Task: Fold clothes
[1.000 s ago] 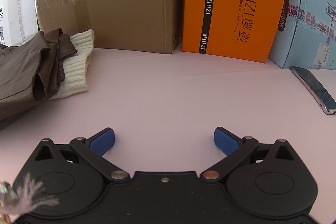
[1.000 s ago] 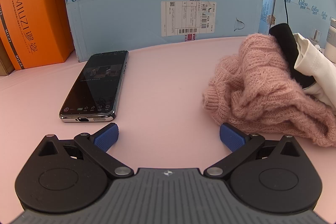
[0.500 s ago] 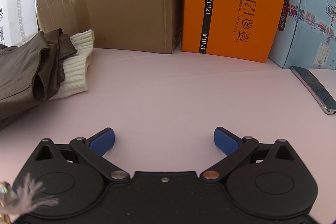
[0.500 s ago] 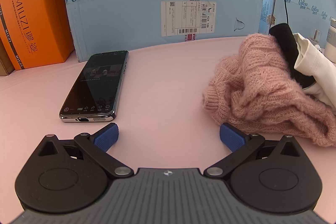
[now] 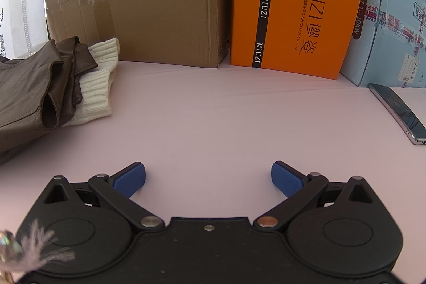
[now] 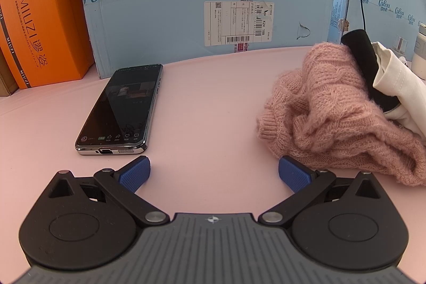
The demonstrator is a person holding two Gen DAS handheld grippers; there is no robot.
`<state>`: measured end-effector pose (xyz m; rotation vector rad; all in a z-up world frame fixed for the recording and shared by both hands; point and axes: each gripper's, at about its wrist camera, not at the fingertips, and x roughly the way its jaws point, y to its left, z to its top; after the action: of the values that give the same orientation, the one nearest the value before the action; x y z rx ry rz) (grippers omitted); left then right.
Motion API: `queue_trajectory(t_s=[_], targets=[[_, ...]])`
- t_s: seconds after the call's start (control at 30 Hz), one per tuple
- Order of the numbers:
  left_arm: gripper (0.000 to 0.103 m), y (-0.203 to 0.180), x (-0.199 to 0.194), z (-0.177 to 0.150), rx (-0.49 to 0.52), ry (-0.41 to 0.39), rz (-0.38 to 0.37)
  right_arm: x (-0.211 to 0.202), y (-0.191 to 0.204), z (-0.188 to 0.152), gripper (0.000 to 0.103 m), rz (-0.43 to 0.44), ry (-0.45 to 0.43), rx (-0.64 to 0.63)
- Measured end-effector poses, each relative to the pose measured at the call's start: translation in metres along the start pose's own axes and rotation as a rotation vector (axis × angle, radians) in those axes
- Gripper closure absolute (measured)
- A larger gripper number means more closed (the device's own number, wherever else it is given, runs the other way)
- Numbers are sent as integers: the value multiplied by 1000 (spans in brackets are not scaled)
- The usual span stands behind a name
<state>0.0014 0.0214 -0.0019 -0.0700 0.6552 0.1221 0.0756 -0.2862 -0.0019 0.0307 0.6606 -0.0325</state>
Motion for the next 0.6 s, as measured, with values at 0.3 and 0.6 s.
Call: queue_trajectory(t_s=[0.3, 0.6], targets=[[0, -1, 0, 0, 0, 0, 0, 0, 0, 0, 0, 0, 0, 0], [0, -1, -1, 0, 0, 0, 0, 0, 1, -2, 0, 1, -1, 0]])
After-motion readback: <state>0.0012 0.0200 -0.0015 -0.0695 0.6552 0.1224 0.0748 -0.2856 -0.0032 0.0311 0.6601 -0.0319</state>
